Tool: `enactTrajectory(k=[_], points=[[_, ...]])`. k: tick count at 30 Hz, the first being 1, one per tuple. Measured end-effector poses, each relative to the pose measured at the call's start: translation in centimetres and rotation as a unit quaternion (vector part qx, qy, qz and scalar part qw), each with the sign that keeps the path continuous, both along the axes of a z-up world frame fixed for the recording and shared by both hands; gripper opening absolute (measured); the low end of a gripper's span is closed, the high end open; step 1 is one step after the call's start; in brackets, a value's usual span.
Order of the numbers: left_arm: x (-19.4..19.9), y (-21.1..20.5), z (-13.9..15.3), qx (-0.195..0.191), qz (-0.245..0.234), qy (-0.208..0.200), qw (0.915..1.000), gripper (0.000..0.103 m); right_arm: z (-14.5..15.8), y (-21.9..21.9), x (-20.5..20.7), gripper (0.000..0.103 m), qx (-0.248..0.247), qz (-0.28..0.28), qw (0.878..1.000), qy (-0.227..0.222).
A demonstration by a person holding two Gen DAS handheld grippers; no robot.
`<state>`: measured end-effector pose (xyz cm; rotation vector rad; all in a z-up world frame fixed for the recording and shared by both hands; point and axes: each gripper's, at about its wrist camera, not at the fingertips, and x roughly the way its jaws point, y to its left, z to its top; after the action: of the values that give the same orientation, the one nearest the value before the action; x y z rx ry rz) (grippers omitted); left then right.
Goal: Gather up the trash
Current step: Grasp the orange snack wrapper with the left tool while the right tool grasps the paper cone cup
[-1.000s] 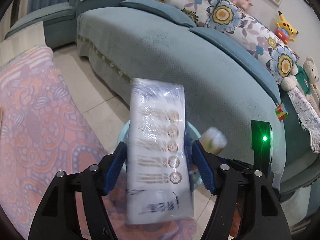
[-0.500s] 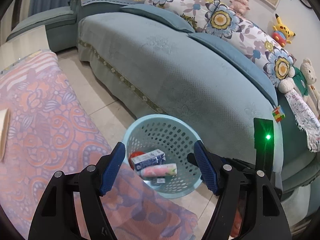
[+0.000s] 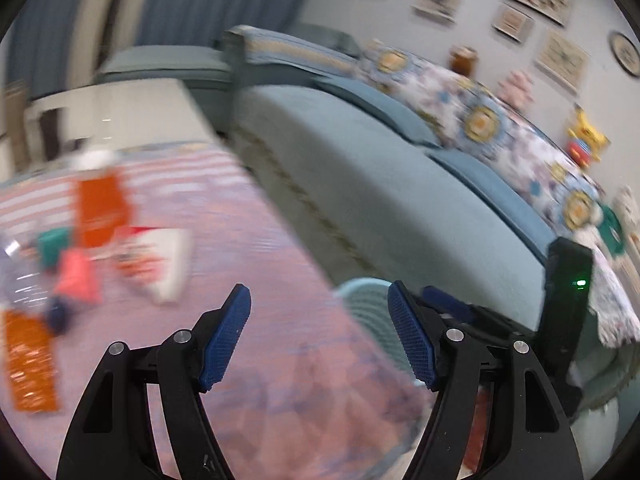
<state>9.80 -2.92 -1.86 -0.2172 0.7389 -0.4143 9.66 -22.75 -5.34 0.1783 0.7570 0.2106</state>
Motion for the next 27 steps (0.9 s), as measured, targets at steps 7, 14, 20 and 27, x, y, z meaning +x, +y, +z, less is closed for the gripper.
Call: enactTrajectory(k=[7,14,20,27], points=[[-3.0,13.9,-1.5,0.046,0.163,0.024,0.9853,0.076,0.0,9.0,3.2,0.048,-0.031,0.073,0.997,0.0],[-3.5,21.7,-5.9,0.03,0.234,0.076,0.9687,0.076,-1.7,14.7,6.2,0.064,-0.047,0.097,0.994,-0.006],[-3.2,22.5,-8.8,0.017,0.225,0.09,0.9702,0.078,-3.9,18.0,9.7,0.079,-0.041,0.089,0.995,0.012],[-2.3,21.7,-9.8,0.073,0.229,0.096,0.9659,0.059,-7.1,19.3,13.2,0.083,0.01,0.065,0.996,0.067]])
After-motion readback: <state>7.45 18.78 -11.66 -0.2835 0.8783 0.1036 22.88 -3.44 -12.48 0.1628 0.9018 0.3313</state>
